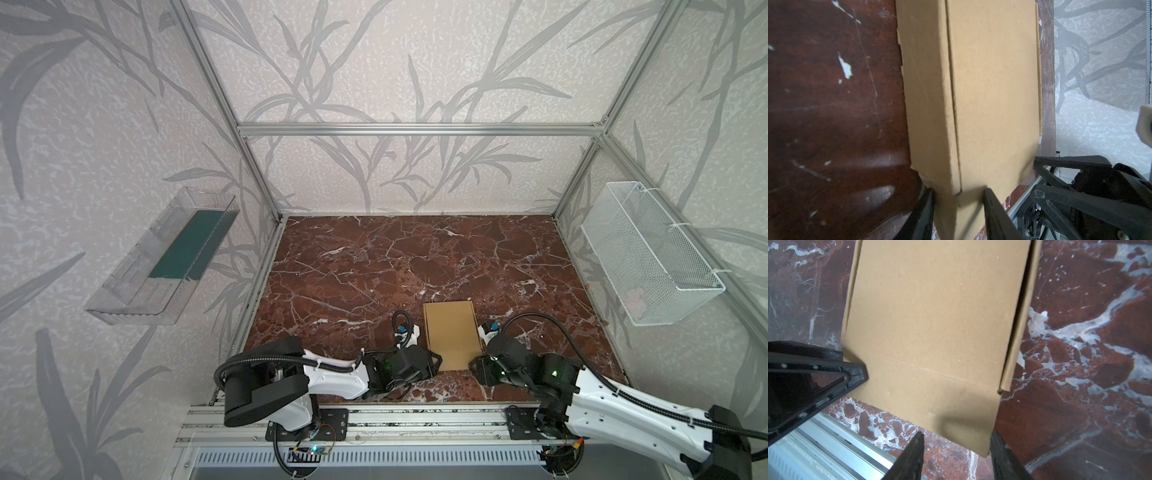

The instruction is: Fold the paper box

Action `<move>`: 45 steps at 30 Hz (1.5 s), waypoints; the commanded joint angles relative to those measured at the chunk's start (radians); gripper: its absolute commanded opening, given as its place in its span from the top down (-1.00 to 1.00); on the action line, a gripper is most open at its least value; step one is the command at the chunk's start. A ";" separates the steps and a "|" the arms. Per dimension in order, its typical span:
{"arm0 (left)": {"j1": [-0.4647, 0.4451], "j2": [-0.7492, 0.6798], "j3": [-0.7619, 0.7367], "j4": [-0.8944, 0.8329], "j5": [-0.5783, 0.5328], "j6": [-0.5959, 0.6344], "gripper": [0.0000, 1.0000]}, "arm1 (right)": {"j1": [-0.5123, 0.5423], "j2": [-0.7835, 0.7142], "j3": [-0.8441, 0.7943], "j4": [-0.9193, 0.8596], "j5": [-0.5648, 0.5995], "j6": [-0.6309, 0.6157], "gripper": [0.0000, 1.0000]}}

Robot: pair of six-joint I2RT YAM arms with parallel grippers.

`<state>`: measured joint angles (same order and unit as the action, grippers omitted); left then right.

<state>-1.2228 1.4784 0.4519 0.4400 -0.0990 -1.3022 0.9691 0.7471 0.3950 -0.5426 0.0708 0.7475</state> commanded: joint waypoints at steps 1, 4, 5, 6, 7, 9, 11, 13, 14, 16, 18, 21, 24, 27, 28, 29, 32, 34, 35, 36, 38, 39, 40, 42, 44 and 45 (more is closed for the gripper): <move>-0.002 0.014 0.001 0.015 0.012 -0.011 0.24 | 0.000 -0.008 -0.008 0.026 -0.005 -0.008 -0.03; -0.001 0.015 0.004 0.022 0.013 -0.011 0.25 | 0.000 -0.009 -0.007 0.026 -0.005 -0.009 -0.03; -0.001 0.017 0.006 0.025 0.016 -0.007 0.25 | 0.000 -0.008 -0.007 0.026 -0.005 -0.008 -0.03; -0.002 0.018 0.008 0.025 0.018 -0.008 0.25 | 0.000 -0.008 -0.005 0.026 -0.005 -0.008 -0.03; -0.001 0.019 0.009 0.025 0.019 -0.008 0.25 | 0.000 -0.009 -0.005 0.027 -0.005 -0.008 -0.03; -0.001 0.019 0.008 0.026 0.019 -0.008 0.25 | 0.000 -0.009 -0.005 0.025 -0.008 -0.008 -0.03; -0.002 0.015 0.002 0.019 0.014 -0.009 0.25 | -0.001 -0.010 -0.005 0.021 -0.009 -0.008 -0.03; -0.001 0.009 -0.001 -0.002 0.006 -0.007 0.25 | -0.001 -0.014 -0.008 0.021 -0.007 -0.006 -0.03; -0.002 0.005 -0.002 -0.018 0.001 -0.004 0.25 | 0.000 -0.015 -0.009 0.022 -0.006 -0.007 -0.03; -0.002 -0.001 -0.009 -0.036 -0.008 -0.003 0.25 | 0.000 -0.019 -0.014 0.022 -0.008 -0.005 -0.03; -0.003 -0.003 -0.022 -0.023 -0.011 -0.006 0.25 | 0.000 -0.021 -0.015 0.022 -0.007 -0.004 -0.03; -0.002 0.004 -0.028 -0.014 -0.013 -0.006 0.25 | 0.000 -0.020 -0.018 0.025 -0.005 -0.005 -0.03; -0.003 0.013 -0.030 -0.007 -0.013 -0.005 0.25 | 0.000 -0.013 -0.020 0.027 -0.003 -0.006 -0.03; -0.002 0.009 -0.034 -0.003 -0.011 -0.003 0.24 | 0.000 -0.013 -0.015 0.022 -0.006 -0.006 -0.03; -0.001 0.004 -0.035 -0.005 -0.014 -0.002 0.23 | 0.000 -0.016 -0.013 0.019 -0.005 -0.006 -0.03; -0.002 -0.004 -0.034 -0.015 -0.017 0.000 0.22 | 0.000 -0.021 -0.010 0.014 -0.003 -0.007 -0.03; -0.001 -0.032 -0.028 -0.064 -0.033 0.010 0.19 | 0.000 -0.031 -0.006 0.002 0.001 -0.008 -0.03; -0.002 -0.046 -0.024 -0.090 -0.042 0.018 0.18 | 0.000 -0.033 -0.004 0.003 0.000 -0.008 -0.03; -0.002 -0.052 -0.024 -0.098 -0.044 0.019 0.17 | 0.000 -0.032 -0.004 0.002 -0.001 -0.007 -0.03; -0.002 -0.055 -0.024 -0.102 -0.044 0.020 0.17 | 0.000 -0.032 -0.003 0.003 -0.002 -0.007 -0.03; -0.002 -0.061 -0.023 -0.112 -0.049 0.021 0.17 | 0.000 -0.031 -0.004 0.004 -0.003 -0.007 -0.03; -0.002 -0.062 -0.022 -0.115 -0.052 0.022 0.16 | 0.000 -0.031 -0.003 0.008 -0.005 -0.006 -0.03; -0.001 -0.061 -0.022 -0.115 -0.051 0.022 0.16 | 0.000 -0.031 -0.002 0.007 -0.005 -0.004 -0.03; -0.002 -0.063 -0.025 -0.115 -0.051 0.021 0.16 | 0.000 -0.029 -0.001 0.007 -0.005 -0.006 -0.03; -0.002 -0.068 -0.027 -0.118 -0.052 0.022 0.16 | 0.000 -0.029 0.001 0.007 -0.005 -0.007 -0.03; -0.001 -0.072 -0.028 -0.122 -0.058 0.024 0.16 | 0.000 -0.029 0.002 0.005 -0.005 -0.007 -0.03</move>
<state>-1.2232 1.4273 0.4404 0.3676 -0.1280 -1.2903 0.9691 0.7231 0.3840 -0.5362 0.0692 0.7475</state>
